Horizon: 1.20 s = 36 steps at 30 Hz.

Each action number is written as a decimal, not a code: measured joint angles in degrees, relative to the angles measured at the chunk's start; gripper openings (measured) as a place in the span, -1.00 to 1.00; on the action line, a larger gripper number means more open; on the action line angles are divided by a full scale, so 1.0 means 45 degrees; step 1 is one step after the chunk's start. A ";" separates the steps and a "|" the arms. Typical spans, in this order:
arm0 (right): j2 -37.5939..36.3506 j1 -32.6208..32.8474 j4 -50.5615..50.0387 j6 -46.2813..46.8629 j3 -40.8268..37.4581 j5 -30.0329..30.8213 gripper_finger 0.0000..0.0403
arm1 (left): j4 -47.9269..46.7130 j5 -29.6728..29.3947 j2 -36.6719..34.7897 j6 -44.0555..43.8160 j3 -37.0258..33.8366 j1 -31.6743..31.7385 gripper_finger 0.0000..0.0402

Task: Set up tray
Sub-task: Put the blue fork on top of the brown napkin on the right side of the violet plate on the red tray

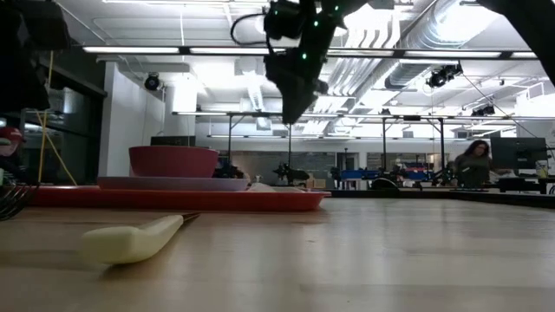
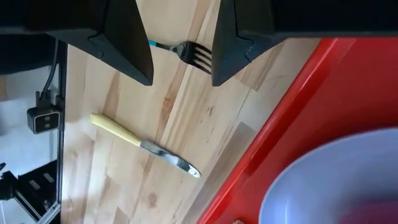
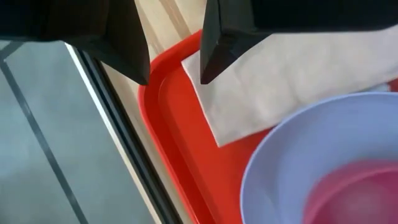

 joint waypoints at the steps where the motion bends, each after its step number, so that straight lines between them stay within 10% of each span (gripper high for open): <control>1: -0.0108 0.0050 -0.0001 -0.0047 0.0000 -0.0002 -0.42 | 0.0037 -0.0033 0.0000 0.0113 0.0000 0.0000 -0.04; 36: -0.1949 0.1459 -0.0722 -0.0729 -0.0007 0.0519 -0.41 | 0.4618 -0.0031 -0.4431 0.5956 -0.2803 -0.0029 -0.04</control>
